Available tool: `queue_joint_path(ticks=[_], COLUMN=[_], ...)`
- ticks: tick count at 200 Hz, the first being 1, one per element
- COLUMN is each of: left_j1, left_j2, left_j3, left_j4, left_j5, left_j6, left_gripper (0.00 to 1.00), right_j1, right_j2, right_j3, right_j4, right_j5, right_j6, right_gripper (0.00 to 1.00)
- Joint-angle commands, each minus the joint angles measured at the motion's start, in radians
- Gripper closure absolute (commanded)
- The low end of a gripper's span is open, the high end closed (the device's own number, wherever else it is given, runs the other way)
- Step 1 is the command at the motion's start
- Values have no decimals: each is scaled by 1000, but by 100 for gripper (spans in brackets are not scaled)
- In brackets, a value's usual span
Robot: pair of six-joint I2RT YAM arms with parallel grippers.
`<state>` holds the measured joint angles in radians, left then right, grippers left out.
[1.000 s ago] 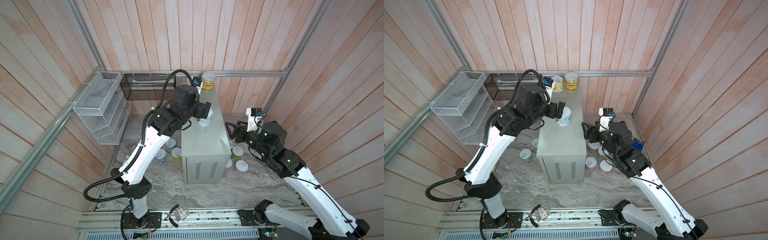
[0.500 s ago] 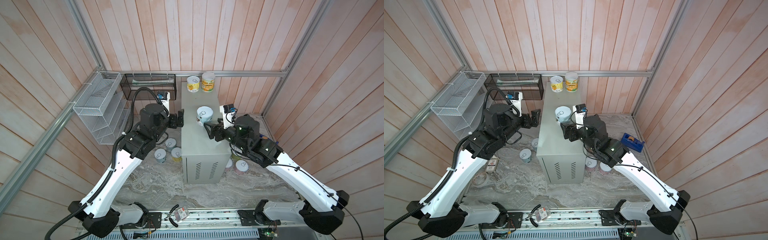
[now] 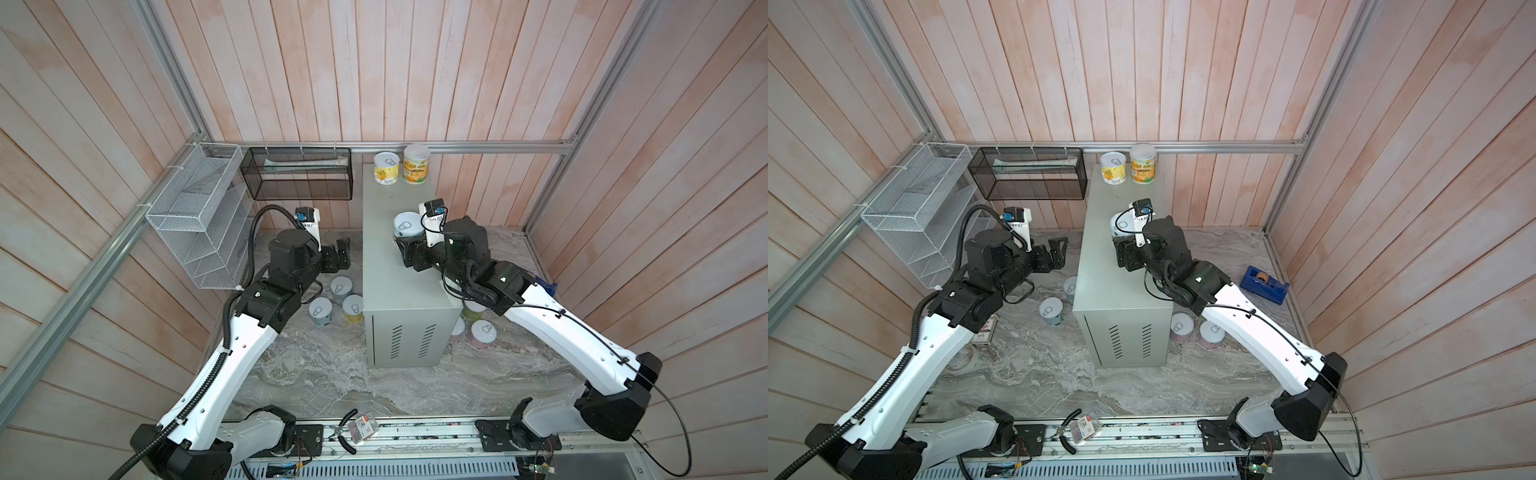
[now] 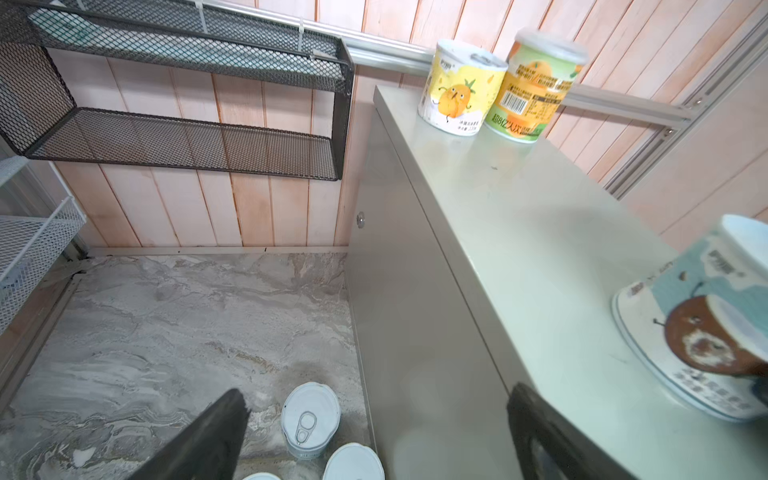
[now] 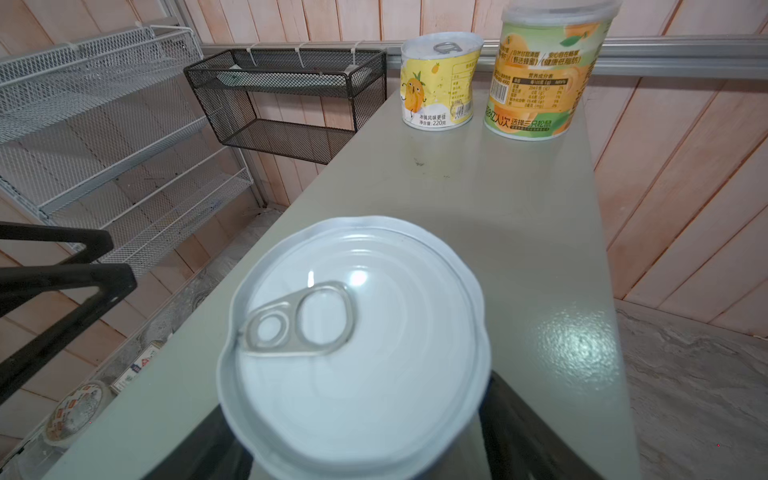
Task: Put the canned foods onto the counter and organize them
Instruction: 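Close the right gripper on the light-blue can while the left gripper releases it, then set the light-blue can beside the yellow can with the right gripper while the left lowers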
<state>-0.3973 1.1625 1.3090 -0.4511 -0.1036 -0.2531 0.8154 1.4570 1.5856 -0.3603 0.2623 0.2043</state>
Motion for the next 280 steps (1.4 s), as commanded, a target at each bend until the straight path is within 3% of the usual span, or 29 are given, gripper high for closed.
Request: queue_joint_path(ticks=[1,74,134,189,280], left_j1=[19,61,79,109,134], left_j2=[-15,-10,14,10,-1], left_j3=[-31,-83,-115,-147,-166], left_j4=[45,84,126,146,154], left_j5=[44,93,139,166,181], left_j6=[-16,-26,-36,-39,-41], left_gripper=[1,2,3,3,3], right_j1=[-18,-113,-220,-233,-246], right_j2=[38,161,334,499,564], right_j3=[65,220,443,643,658], right_j4=[0,30,8,-41,-23], right_j5=[56,-23,-101,-43,68], right_j6=[-44,-71,-72,-120,-141], right_gripper=[23,30,35,35,33])
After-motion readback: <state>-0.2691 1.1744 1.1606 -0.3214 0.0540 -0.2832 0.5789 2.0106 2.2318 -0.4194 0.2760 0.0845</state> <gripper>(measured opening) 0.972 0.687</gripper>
